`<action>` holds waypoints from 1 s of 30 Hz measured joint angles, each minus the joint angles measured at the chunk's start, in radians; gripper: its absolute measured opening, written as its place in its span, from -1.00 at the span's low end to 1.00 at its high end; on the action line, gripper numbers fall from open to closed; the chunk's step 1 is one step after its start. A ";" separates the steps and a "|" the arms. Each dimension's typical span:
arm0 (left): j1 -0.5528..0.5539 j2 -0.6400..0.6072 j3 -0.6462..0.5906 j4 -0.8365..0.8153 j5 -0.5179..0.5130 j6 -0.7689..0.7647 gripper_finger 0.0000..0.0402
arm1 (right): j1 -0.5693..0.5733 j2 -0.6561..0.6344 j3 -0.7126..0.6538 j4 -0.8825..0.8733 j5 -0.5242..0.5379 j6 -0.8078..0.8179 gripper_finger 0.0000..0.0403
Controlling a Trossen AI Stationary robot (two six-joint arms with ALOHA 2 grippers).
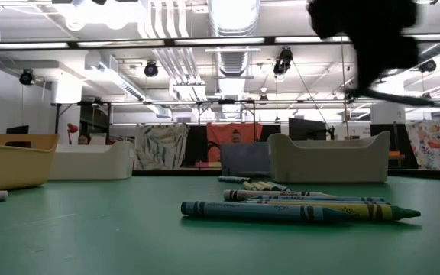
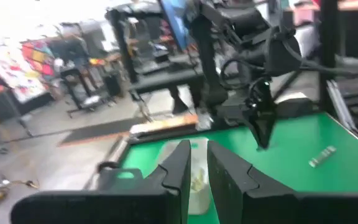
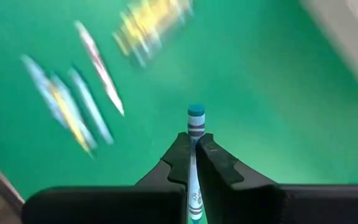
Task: Sort crayons
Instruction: Put the blue crayon into the white bin
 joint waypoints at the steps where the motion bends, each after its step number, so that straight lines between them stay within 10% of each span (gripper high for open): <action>1: 0.000 -0.019 0.000 -0.001 -0.020 0.010 -0.82 | -0.017 -0.017 0.000 0.043 0.037 -0.038 -0.94; 10: 0.001 -0.138 -0.001 -0.001 -0.170 0.108 -0.82 | -0.235 -0.015 -0.014 0.762 0.200 -0.699 -0.94; 20: 0.001 -0.225 -0.002 0.000 -0.340 0.238 -0.82 | -0.494 0.375 0.028 1.840 -0.026 -1.147 -0.94; 30: 0.001 -0.336 -0.002 -0.056 -0.447 0.307 -0.82 | -0.630 0.697 0.339 1.900 -0.184 -1.138 -0.94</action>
